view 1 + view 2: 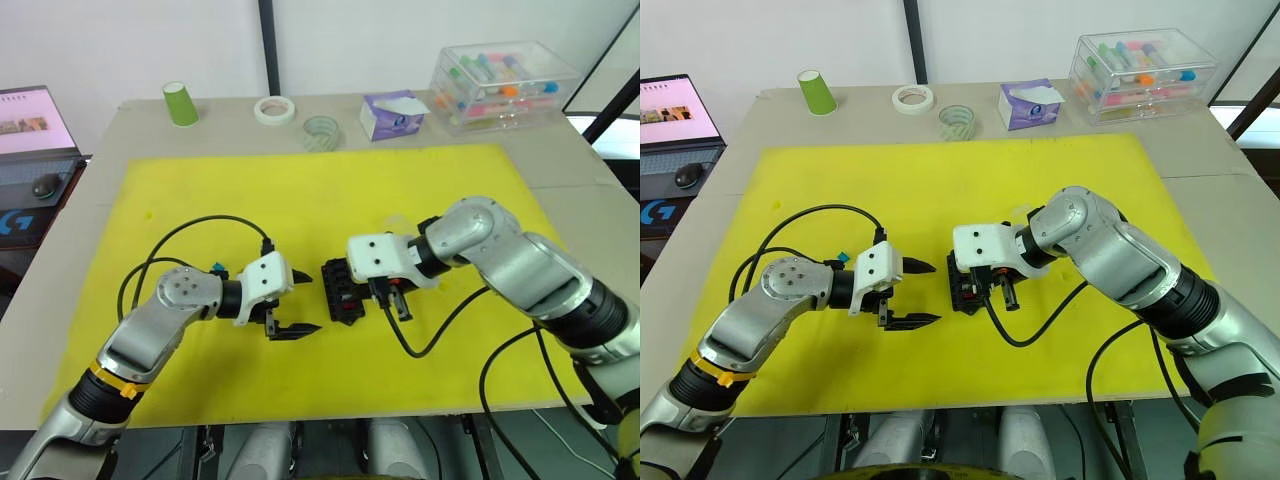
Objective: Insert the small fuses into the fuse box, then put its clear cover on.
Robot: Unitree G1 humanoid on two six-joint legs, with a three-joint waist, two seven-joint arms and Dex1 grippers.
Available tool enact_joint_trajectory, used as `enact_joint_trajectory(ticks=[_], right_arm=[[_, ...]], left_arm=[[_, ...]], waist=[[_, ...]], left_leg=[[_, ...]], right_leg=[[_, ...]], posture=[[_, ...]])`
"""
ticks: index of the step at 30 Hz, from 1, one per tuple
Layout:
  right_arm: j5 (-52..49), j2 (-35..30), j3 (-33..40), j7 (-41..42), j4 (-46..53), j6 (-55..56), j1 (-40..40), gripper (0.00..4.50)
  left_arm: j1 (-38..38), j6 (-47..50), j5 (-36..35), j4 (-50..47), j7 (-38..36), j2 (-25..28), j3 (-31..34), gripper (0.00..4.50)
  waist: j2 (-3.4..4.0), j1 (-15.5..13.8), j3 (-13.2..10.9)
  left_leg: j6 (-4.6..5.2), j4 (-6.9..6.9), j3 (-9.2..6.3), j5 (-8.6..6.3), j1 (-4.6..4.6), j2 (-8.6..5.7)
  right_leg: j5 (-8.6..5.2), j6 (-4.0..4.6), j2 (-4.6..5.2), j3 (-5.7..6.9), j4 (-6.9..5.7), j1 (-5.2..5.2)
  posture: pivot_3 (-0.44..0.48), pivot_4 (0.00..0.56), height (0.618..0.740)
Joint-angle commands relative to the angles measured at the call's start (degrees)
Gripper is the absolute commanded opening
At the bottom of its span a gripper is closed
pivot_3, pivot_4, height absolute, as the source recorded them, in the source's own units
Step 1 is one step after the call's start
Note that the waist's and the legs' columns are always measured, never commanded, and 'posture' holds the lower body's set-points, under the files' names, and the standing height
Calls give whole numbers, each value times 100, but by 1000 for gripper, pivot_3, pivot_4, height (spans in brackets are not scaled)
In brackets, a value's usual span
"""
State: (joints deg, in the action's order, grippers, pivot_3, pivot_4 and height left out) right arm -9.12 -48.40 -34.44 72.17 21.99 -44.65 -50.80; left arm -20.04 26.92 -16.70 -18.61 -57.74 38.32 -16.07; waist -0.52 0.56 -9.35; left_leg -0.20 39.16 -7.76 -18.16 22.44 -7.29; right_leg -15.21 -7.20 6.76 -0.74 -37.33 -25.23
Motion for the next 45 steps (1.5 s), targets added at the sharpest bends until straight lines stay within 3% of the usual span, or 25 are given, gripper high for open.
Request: enact_joint_trajectory(ticks=[1, 45], right_arm=[[78, 28, 137, 39, -5, 45, -42, 0], [-159, 131, 260, 284, 240, -526, -171, 0]], left_arm=[[2, -96, 4, -172, 12, -3, 96, 4467], [13, -115, 32, -198, 50, -42, 65, 4467]], waist=[[0, 0, 0], [0, -2, 0]], left_leg=[[0, 0, 0, 0, 0, 0], [0, 0, 0, 0, 0, 0]], right_leg=[[0, 0, 0, 0, 0, 0], [0, 0, 0, 0, 0, 0]], posture=[[0, 150, 740], [0, 150, 740]])
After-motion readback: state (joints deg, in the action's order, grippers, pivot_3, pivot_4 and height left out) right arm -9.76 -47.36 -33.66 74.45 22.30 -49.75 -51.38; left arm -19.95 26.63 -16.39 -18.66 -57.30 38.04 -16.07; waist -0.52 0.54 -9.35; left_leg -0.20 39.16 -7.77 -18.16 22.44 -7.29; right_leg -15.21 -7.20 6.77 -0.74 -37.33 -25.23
